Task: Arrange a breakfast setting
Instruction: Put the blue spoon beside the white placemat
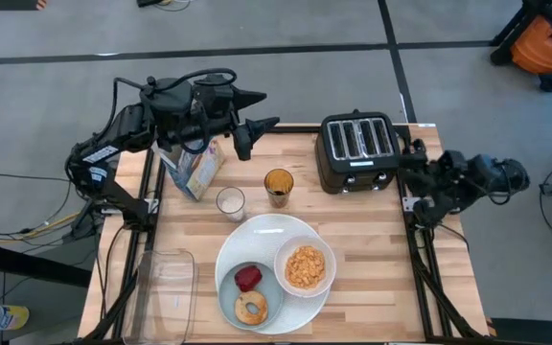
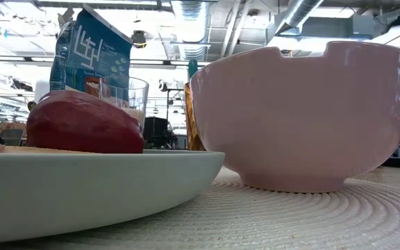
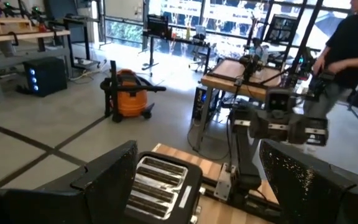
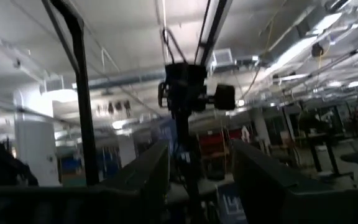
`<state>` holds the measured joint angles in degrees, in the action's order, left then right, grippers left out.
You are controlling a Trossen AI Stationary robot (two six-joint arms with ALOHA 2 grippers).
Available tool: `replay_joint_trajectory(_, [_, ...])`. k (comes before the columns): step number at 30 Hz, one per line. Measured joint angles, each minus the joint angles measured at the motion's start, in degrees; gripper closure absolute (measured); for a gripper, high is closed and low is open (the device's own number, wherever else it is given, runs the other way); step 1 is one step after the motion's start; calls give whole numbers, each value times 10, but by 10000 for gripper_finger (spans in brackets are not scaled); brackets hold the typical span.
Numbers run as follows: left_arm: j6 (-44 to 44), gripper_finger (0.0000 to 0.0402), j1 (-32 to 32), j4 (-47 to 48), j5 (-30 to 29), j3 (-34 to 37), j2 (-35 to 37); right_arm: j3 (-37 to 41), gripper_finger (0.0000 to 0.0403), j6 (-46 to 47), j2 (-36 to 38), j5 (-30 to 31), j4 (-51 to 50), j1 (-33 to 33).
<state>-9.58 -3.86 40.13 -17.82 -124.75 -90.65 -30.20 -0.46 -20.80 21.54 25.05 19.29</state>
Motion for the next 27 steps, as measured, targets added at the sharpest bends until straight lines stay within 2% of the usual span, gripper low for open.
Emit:
replay_joint_trajectory(7, [-15, 79, 0, 13, 0, 0, 0, -81, 211, -1, -99, -1, -106, -22])
replay_joint_trajectory(14, [-34, 79, 0, 19, 0, 0, 0, -95, 211, 5, -178, -5, -114, -67])
replay_joint_trajectory(22, [-47, 79, 0, 36, -1, 0, 0, -94, 211, 65, -308, -8, -68, -127])
replay_joint_trajectory(27, [-53, 79, 0, 40, -1, 0, 0, -94, 211, 65, -397, -48, -1, -149])
